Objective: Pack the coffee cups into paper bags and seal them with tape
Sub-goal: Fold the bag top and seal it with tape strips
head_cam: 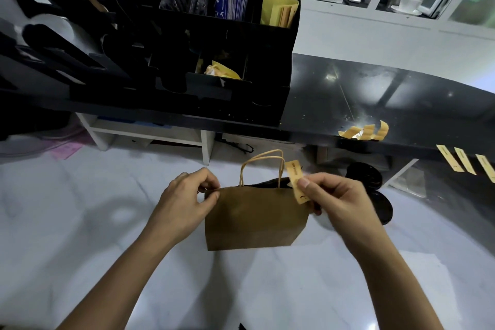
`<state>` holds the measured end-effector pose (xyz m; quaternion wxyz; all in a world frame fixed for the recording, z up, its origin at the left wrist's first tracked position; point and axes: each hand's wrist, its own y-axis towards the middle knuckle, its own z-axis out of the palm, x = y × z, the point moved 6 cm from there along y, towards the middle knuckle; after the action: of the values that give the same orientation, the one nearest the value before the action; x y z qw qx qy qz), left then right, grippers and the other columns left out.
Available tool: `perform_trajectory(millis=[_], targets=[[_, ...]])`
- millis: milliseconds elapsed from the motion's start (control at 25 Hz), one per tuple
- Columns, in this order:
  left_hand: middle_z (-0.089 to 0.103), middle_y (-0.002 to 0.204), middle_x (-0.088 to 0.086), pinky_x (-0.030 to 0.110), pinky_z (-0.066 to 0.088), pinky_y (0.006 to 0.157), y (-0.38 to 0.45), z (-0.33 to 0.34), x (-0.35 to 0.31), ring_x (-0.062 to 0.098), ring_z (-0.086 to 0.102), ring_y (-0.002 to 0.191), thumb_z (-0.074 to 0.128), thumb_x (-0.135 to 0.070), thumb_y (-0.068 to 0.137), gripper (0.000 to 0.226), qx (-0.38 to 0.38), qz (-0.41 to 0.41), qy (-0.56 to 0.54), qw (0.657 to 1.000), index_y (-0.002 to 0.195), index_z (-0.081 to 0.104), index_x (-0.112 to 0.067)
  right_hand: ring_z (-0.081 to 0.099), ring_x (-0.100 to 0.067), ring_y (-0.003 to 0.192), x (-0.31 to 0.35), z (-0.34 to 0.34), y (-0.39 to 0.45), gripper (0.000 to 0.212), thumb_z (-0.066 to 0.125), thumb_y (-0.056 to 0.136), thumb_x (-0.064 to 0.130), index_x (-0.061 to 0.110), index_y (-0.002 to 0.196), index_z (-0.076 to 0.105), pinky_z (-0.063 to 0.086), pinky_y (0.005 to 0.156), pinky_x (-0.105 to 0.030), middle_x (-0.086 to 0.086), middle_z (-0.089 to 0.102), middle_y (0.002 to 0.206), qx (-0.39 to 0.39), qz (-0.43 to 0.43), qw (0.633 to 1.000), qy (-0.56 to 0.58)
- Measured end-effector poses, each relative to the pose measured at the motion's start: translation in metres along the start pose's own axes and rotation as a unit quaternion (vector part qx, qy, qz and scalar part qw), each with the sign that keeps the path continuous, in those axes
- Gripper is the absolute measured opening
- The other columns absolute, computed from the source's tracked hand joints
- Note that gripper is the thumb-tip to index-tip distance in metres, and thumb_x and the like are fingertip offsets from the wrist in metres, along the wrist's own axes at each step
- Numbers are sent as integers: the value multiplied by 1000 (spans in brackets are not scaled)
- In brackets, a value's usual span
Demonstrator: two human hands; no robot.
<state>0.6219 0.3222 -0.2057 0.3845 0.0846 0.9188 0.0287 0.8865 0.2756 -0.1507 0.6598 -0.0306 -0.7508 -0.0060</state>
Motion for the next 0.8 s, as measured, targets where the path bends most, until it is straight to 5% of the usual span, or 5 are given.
perform_trajectory(millis=[200,800], targets=[[58,88,-25,19,46,74,-2,-1,-4,-3,53,92,70,-22,91,12,0,23,15,1000,89,65,-33,64,-15,64,-34,68,-9,8,75,89,12,10,86,82,52,60,-25,-12,75,75,38,57,997,29],[60,92,-19,31,52,74,-5,-1,-1,2,54,92,72,-26,88,21,-5,43,-17,999,96,57,-38,62,-18,49,-61,121,4,15,73,93,20,10,83,80,45,46,-22,-14,73,70,-13,191,978,85]])
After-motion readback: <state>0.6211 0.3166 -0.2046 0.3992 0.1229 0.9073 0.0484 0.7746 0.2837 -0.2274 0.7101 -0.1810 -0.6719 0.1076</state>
